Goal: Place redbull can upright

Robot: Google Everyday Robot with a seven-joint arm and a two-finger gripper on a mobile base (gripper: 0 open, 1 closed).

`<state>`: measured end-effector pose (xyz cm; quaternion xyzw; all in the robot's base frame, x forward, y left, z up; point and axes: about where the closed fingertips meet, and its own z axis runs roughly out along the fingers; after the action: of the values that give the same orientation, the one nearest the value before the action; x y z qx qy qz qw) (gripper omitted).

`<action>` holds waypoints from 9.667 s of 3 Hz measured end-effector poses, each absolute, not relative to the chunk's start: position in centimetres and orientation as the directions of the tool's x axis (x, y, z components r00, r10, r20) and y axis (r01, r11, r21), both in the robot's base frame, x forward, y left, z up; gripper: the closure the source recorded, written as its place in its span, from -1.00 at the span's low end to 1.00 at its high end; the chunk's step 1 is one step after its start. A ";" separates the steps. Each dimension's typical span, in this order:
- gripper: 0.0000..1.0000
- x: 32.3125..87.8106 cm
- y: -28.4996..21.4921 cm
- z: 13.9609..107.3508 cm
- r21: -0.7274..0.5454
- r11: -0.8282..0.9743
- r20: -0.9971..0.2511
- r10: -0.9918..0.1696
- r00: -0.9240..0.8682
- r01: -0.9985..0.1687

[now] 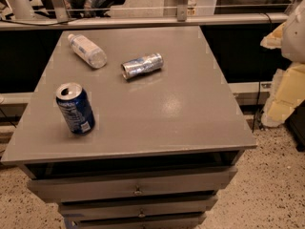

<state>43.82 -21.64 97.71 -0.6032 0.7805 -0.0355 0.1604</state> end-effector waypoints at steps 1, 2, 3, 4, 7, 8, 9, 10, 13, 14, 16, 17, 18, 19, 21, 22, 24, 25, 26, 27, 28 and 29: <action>-1.00 43.8 -21.6 97.7 -0.249 0.270 -0.208 -0.953 -0.221 -0.930; -1.00 46.0 -20.2 98.1 -0.286 0.243 -0.254 -0.952 -0.171 -0.927; -1.00 51.1 -16.4 98.1 -0.337 0.175 -0.311 -0.948 -0.066 -0.925; -1.00 56.0 -12.0 97.4 -0.377 0.089 -0.350 -0.935 0.054 -0.922; -1.00 64.8 -3.0 90.8 -0.373 -0.102 -0.368 -0.896 0.248 -0.922; -1.00 66.2 -1.2 89.2 -0.355 -0.132 -0.354 -0.897 0.264 -0.925; -1.00 67.1 0.8 87.8 -0.337 -0.168 -0.332 -0.899 0.284 -0.926; -1.00 67.4 2.4 86.2 -0.317 -0.206 -0.301 -0.904 0.304 -0.926; -0.19 68.7 2.9 83.5 -0.270 -0.239 -0.192 -0.936 0.295 -0.933; 0.26 68.8 2.9 83.7 -0.269 -0.237 -0.187 -0.938 0.293 -0.933; 1.00 68.5 2.2 89.3 -0.276 -0.163 -0.258 -0.937 0.237 -0.947; 1.00 68.2 1.0 92.3 -0.261 -0.068 -0.447 -0.876 0.183 -0.963; 1.00 68.0 -1.3 94.3 -0.213 0.030 -0.672 -0.730 0.124 -0.977; 1.00 67.7 -2.1 96.3 -0.152 0.075 -0.858 -0.505 0.094 -0.985; 1.00 66.7 -4.1 98.5 -0.054 0.116 -0.990 -0.137 0.038 -0.992; 1.00 66.5 -4.2 98.8 -0.050 0.116 -0.992 -0.121 0.036 -0.992; 1.00 65.2 -3.9 95.8 -0.009 0.122 -0.999 0.033 0.013 -0.992; 1.00 64.6 -4.7 93.7 -0.001 0.140 -0.998 0.062 0.010 -0.990; 1.00 64.3 -5.6 91.9 0.004 0.147 -0.998 0.062 0.005 -0.989; 1.00 64.1 -6.0 90.6 0.009 0.152 -0.998 0.064 0.001 -0.988; 1.00 63.9 -6.0 89.8 0.017 0.155 -0.997 0.074 -0.006 -0.988; 0.65 63.9 -6.2 89.3 0.021 0.155 -0.997 0.075 -0.009 -0.988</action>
Offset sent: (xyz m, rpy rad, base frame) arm 0.0569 0.0370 0.0051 0.0999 -0.1115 0.1042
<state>63.93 -6.22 89.32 -0.4368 0.5223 0.4813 0.5520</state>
